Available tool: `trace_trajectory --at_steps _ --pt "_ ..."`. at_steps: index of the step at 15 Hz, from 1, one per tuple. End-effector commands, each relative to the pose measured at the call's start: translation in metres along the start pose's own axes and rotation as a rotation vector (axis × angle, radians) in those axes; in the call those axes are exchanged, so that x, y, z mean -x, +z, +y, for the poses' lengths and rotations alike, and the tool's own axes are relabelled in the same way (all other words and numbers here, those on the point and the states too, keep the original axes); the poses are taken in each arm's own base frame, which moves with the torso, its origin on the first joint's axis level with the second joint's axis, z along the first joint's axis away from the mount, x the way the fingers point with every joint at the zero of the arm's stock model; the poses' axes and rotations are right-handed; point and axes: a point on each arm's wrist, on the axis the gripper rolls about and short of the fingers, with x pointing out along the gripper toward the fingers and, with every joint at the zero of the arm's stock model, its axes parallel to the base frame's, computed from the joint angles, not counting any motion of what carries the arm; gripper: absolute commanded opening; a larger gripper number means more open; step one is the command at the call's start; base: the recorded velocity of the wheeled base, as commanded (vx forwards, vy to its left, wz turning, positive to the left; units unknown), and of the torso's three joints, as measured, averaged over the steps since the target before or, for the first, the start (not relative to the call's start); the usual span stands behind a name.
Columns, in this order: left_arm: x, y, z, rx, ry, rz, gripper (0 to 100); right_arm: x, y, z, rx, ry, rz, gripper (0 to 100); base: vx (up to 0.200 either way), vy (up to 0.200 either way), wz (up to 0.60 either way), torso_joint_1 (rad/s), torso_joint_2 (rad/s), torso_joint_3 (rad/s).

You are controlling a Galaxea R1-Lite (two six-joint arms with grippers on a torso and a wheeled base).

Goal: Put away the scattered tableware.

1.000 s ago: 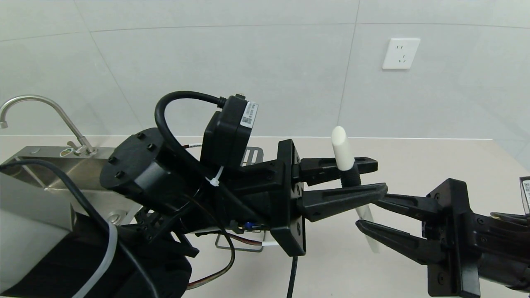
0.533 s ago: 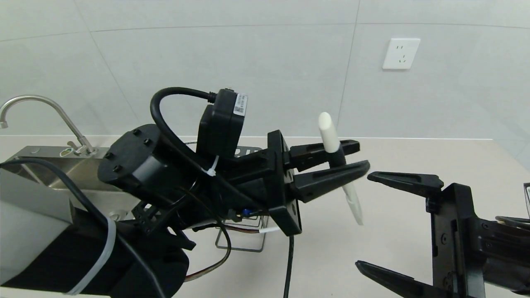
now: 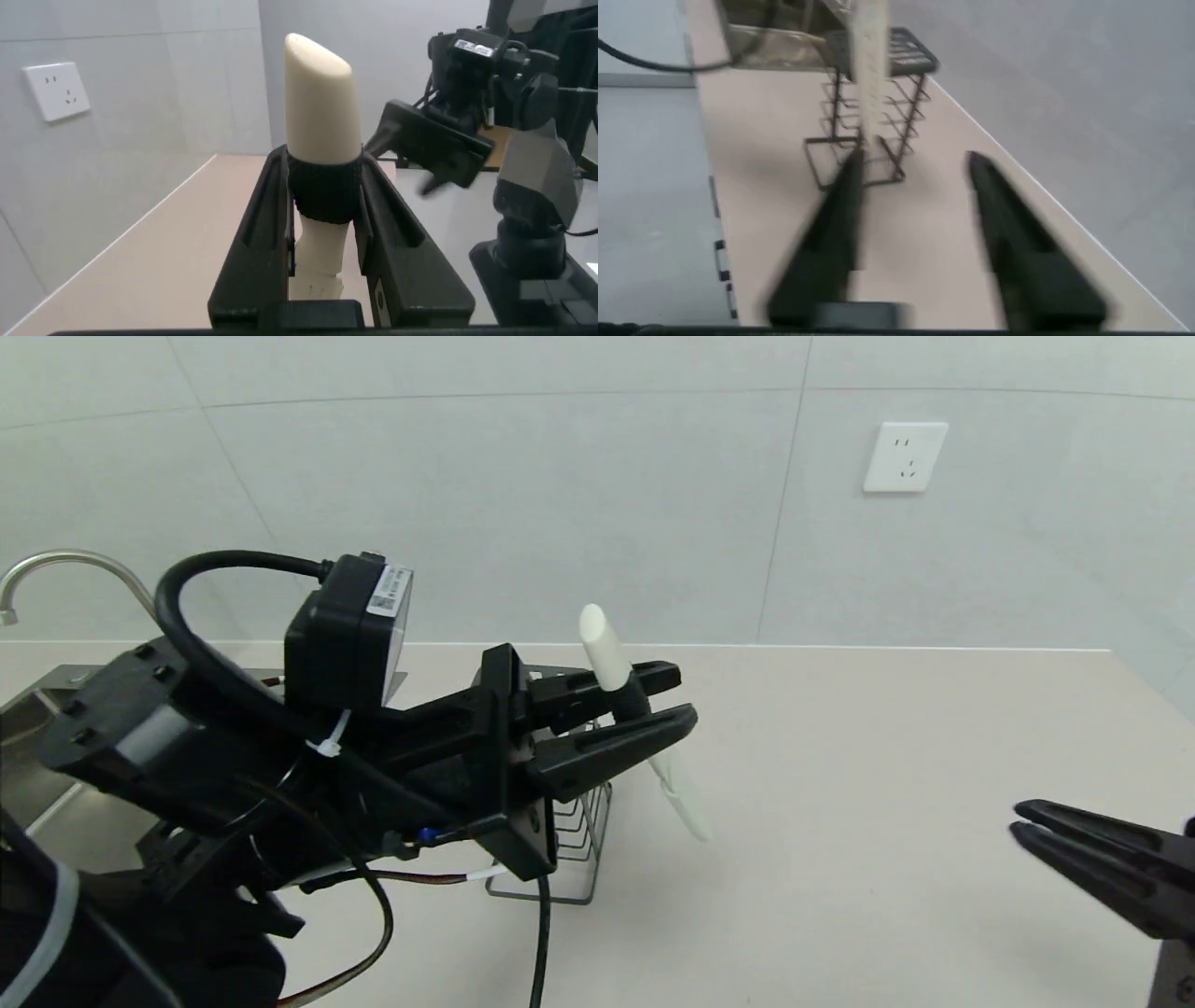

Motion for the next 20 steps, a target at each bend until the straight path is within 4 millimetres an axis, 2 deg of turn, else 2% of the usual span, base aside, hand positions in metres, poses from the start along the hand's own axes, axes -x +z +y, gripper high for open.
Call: trace_trajectory --at_steps 1,2,3,4,5,7,10,11,13,15,16,20 --pt "0.014 0.024 -0.007 -0.037 0.023 -0.015 0 0.051 0.020 0.008 0.128 -0.210 -0.050 0 0.000 0.000 0.00 0.000 0.00 0.000" --pt "0.018 0.027 -0.003 -0.070 0.044 -0.002 0 0.067 0.021 0.019 0.163 -0.258 -0.060 0 0.000 0.000 0.00 0.000 0.00 0.000" --pt "0.020 0.027 -0.001 -0.081 0.053 0.004 0 0.072 0.022 0.022 0.177 -0.274 -0.065 0 0.000 0.000 0.00 0.000 0.00 0.000" --pt "0.027 0.034 0.004 -0.107 0.083 0.031 0 0.092 0.030 0.037 0.236 -0.344 -0.094 0 0.000 0.000 0.00 0.000 0.00 0.000" --pt "0.028 0.043 0.003 -0.107 0.089 0.034 0 0.099 0.028 0.045 0.239 -0.361 -0.076 0 0.000 0.000 0.00 0.000 0.00 0.000" --pt "0.031 0.066 -0.003 -0.113 0.093 0.060 0 0.114 0.016 0.066 0.200 -0.364 -0.017 0 0.000 0.000 0.00 0.000 0.00 0.000" --pt "0.038 0.085 -0.009 -0.152 0.105 0.186 0 0.129 -0.007 0.093 0.124 -0.359 0.077 0 0.000 0.000 0.00 0.000 0.00 0.000" --pt "0.038 0.089 -0.007 -0.174 0.106 0.216 0 0.130 -0.012 0.096 0.085 -0.363 0.111 0 0.000 0.000 0.00 0.000 0.00 0.000" --pt "0.039 0.095 0.008 -0.248 0.129 0.251 0 0.131 -0.020 0.095 -0.056 -0.503 0.201 0 0.000 0.000 0.00 0.000 0.00 0.000" --pt "0.037 0.092 0.017 -0.262 0.097 0.256 0 0.135 -0.037 0.100 -0.239 -0.619 0.364 0 0.000 0.000 0.00 0.000 0.00 0.000" --pt "0.036 0.087 0.020 -0.278 0.089 0.265 0 0.136 -0.039 0.099 -0.291 -0.691 0.384 0 0.000 0.000 0.00 0.000 0.00 0.000" --pt "0.033 0.079 0.042 -0.343 0.069 0.277 0 0.137 -0.040 0.099 -0.309 -0.754 0.395 0 0.000 0.000 0.00 0.000 0.00 0.000"
